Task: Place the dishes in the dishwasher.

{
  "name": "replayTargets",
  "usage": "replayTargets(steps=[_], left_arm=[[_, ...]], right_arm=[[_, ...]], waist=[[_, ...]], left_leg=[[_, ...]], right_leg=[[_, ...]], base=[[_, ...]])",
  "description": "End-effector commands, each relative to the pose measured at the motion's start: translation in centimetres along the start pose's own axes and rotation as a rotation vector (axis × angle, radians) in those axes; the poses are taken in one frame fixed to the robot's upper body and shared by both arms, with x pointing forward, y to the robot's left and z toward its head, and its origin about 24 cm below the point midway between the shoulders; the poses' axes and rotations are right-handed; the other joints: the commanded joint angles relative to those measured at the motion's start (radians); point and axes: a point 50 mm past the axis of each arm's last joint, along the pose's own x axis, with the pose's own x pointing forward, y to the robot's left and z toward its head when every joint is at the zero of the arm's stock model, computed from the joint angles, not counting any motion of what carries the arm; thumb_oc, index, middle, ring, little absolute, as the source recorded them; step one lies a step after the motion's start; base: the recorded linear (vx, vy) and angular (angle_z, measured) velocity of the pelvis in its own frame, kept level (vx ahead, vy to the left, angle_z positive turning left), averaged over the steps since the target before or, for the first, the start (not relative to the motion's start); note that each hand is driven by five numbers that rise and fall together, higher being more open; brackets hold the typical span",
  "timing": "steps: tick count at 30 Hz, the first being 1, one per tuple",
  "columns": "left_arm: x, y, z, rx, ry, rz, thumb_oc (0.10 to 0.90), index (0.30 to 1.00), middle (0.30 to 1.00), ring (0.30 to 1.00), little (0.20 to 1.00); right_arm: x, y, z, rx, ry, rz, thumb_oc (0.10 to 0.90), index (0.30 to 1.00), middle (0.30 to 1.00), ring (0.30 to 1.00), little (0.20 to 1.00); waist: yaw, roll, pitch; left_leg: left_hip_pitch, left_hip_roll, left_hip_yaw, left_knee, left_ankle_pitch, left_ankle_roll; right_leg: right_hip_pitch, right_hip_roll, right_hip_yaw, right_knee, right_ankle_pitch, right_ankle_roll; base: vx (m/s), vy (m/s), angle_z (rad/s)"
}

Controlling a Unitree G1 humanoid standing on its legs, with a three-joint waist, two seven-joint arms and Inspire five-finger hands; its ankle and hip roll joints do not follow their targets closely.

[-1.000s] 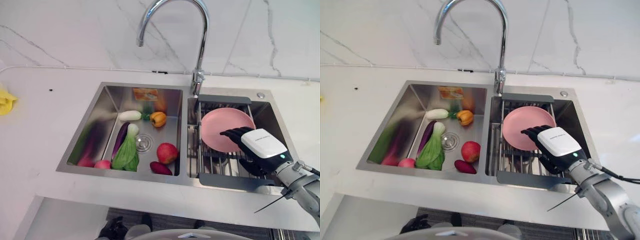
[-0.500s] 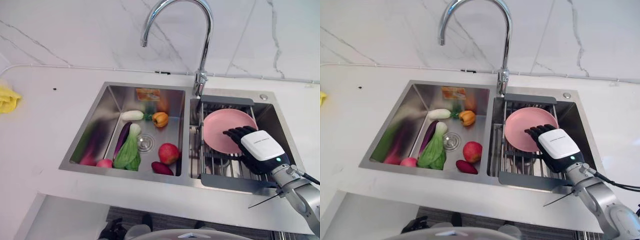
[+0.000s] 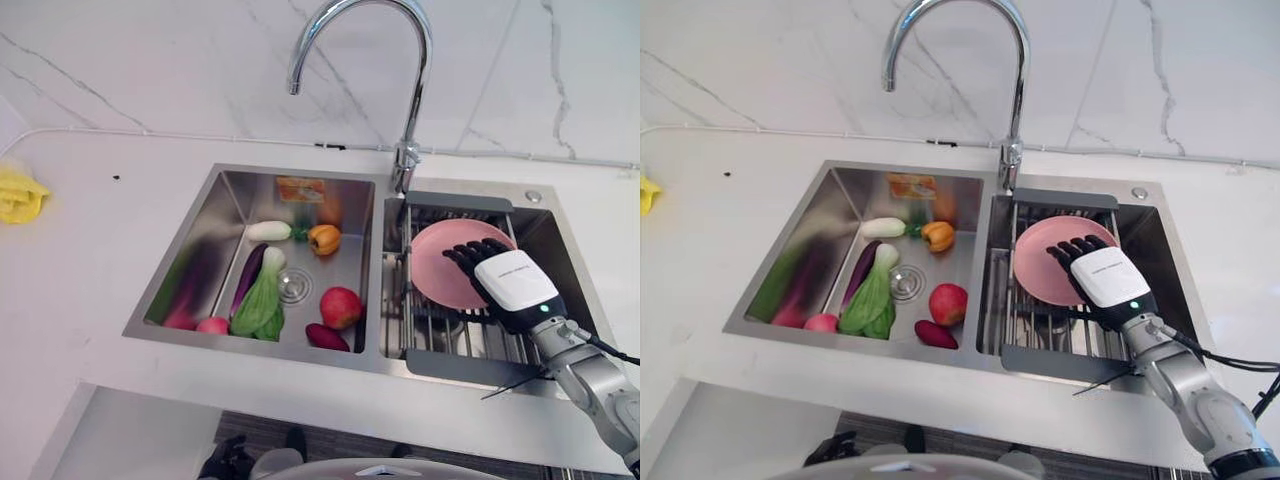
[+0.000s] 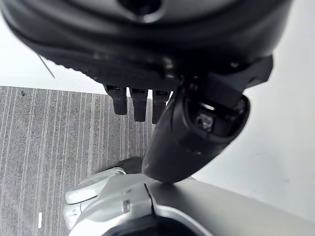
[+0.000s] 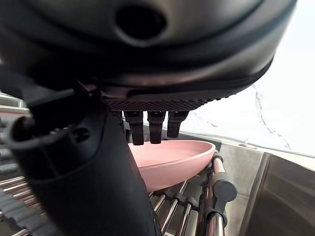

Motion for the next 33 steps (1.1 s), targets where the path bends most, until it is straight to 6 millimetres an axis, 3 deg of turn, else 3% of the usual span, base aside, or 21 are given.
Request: replayTargets(steps=[1,8,9,10,11,12,19,24,25,27,33], left_arm=[[0.2,-2.1,1.1,0.060,-0.035,-0.063,0.800,0.900,0.900,0.900,0.900],[0.1,-2.2,0.8,0.051,-0.026,-0.055,0.800,0.900,0.900,0.900,0.900],[0.1,-2.2,0.7,0.051,-0.026,-0.055,0.800,0.900,0.900,0.900,0.900],[0.1,-2.2,0.7,0.051,-0.026,-0.055,0.800,0.900,0.900,0.900,0.900],[0.1,-2.2,0.6,0.048,-0.021,-0.053,0.800,0.900,0.900,0.900,0.900],[0.0,-2.2,0.5,0.047,-0.020,-0.051,0.800,0.900,0.900,0.900,0.900],[0.0,-2.1,0.3,0.054,-0.016,-0.042,0.800,0.900,0.900,0.900,0.900],[0.0,-2.1,0.4,0.047,-0.017,-0.026,0.800,0.900,0.900,0.900,0.900],[0.0,-2.1,0.4,0.048,-0.017,-0.026,0.800,0.900,0.900,0.900,0.900],[0.0,-2.1,0.4,0.051,-0.019,-0.017,0.800,0.900,0.900,0.900,0.900],[0.1,-2.1,0.7,0.060,-0.026,-0.005,0.800,0.900,0.900,0.900,0.900]], right_arm=[[3.8,-5.0,-0.1,-0.101,-0.071,-0.291,0.800,0.900,0.900,0.900,0.900],[4.3,-4.8,0.1,-0.101,-0.078,-0.302,0.800,0.900,0.900,0.900,0.900],[4.3,-4.8,0.1,-0.101,-0.078,-0.302,0.638,0.658,0.658,0.658,0.658],[4.3,-4.8,0.1,-0.101,-0.078,-0.302,0.638,0.658,0.658,0.658,0.658],[4.5,-4.7,0.1,-0.100,-0.077,-0.305,0.455,0.382,0.382,0.382,0.382],[4.6,-4.7,0.2,-0.096,-0.076,-0.310,0.400,0.300,0.300,0.300,0.300],[5.0,-5.2,-0.1,-0.118,-0.051,-0.361,0.400,0.300,0.300,0.300,0.300],[4.8,-8.2,-1.4,-0.093,0.058,-0.583,0.400,0.300,0.300,0.300,0.300],[4.8,-8.2,-1.4,-0.093,0.059,-0.582,0.400,0.300,0.300,0.300,0.300],[4.6,-10.7,-1.5,-0.062,0.088,-0.745,0.400,0.300,0.300,0.300,0.300],[3.0,-14.5,-0.6,-0.022,0.068,-0.979,0.400,0.300,0.300,0.300,0.300]], waist=[[0.062,-0.012,-0.031],[0.073,-0.012,-0.032],[0.072,-0.012,-0.032],[0.072,-0.012,-0.032],[0.079,-0.012,-0.033],[0.080,-0.013,-0.033],[0.091,-0.016,-0.038],[0.090,-0.015,-0.039],[0.091,-0.015,-0.039],[0.088,-0.012,-0.039],[0.082,-0.009,-0.037]], left_leg=[[0.006,0.048,0.020,0.003,-0.012,-0.047],[0.004,0.050,0.016,0.003,-0.012,-0.049],[0.004,0.050,0.016,0.003,-0.012,-0.049],[0.004,0.050,0.016,0.003,-0.012,-0.049],[0.003,0.051,0.015,0.003,-0.010,-0.050],[0.002,0.051,0.014,0.003,-0.010,-0.051],[-0.001,0.055,0.011,0.003,-0.008,-0.053],[-0.004,0.056,0.008,0.003,-0.006,-0.051],[-0.004,0.056,0.008,0.003,-0.006,-0.051],[-0.005,0.055,0.006,0.003,-0.007,-0.050],[-0.006,0.056,0.006,0.003,-0.006,-0.050]], right_leg=[[-0.001,-0.048,0.028,0.021,0.010,0.063],[0.003,-0.046,0.022,0.018,0.008,0.063],[0.003,-0.046,0.022,0.018,0.008,0.063],[0.003,-0.046,0.022,0.018,0.008,0.063],[0.004,-0.044,0.019,0.018,0.006,0.062],[0.004,-0.044,0.018,0.017,0.006,0.061],[0.007,-0.041,0.008,0.016,0.005,0.062],[0.005,-0.042,0.006,0.016,0.005,0.062],[0.005,-0.042,0.006,0.016,0.005,0.062],[0.005,-0.042,0.009,0.016,0.005,0.060],[0.006,-0.041,0.008,0.015,0.002,0.058]], base=[[0.02,-0.002,-0.03],[0.00,0.000,0.00],[0.00,0.000,0.00],[0.00,0.000,0.00],[0.00,0.000,0.00],[0.00,0.000,0.00],[0.00,0.000,0.00],[0.00,0.000,0.00],[0.00,0.000,0.00],[0.00,0.000,0.00],[0.00,0.000,0.00]])
